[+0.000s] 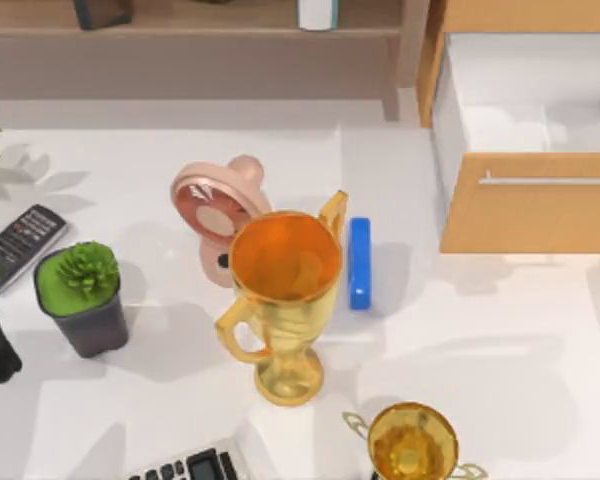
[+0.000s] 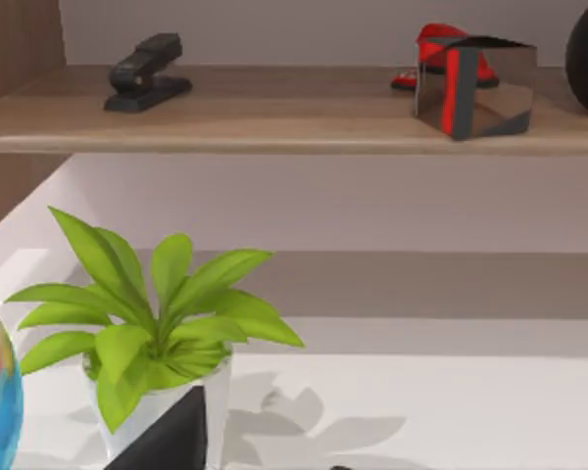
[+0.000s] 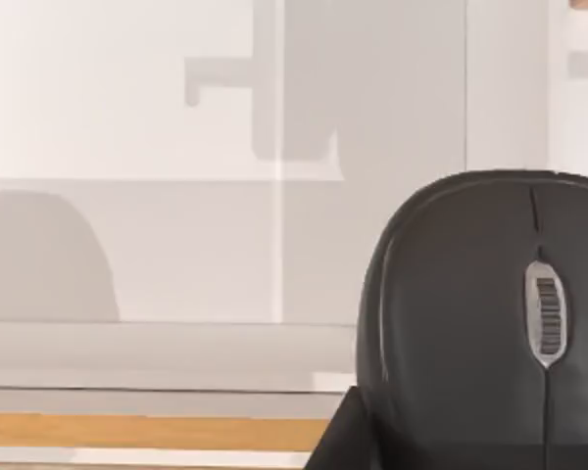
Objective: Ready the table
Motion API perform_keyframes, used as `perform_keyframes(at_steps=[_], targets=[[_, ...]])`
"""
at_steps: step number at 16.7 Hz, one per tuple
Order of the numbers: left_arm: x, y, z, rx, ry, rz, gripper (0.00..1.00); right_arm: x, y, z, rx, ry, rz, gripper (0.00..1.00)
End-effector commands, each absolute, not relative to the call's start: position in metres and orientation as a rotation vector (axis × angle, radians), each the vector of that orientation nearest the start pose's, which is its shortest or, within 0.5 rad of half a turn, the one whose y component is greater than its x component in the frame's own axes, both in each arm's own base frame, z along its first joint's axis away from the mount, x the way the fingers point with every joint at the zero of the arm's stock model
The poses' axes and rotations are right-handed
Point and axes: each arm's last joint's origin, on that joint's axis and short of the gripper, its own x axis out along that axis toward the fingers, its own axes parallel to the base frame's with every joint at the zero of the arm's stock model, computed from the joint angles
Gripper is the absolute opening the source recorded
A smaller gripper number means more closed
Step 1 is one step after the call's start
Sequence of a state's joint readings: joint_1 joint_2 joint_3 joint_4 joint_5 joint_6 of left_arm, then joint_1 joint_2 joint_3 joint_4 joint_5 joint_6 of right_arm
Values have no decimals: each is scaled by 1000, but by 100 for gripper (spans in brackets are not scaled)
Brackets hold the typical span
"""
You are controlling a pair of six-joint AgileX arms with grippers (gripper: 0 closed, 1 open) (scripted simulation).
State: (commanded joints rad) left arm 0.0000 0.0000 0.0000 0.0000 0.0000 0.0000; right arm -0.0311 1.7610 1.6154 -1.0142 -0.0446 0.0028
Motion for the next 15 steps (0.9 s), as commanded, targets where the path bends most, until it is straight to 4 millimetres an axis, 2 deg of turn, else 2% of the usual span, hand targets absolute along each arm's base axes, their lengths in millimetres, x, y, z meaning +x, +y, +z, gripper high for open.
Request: perform_keyframes(at_steps=[5,11,15], targets=[[106,-1,160,0,0,0,100,301,-22,271,94,1207,-37,0],[106,-1,160,0,0,0,100,225,-24,216,93,1330,-54,0],[106,-1,160,0,0,0,100,185,-18,180,51,1410,-29,0]])
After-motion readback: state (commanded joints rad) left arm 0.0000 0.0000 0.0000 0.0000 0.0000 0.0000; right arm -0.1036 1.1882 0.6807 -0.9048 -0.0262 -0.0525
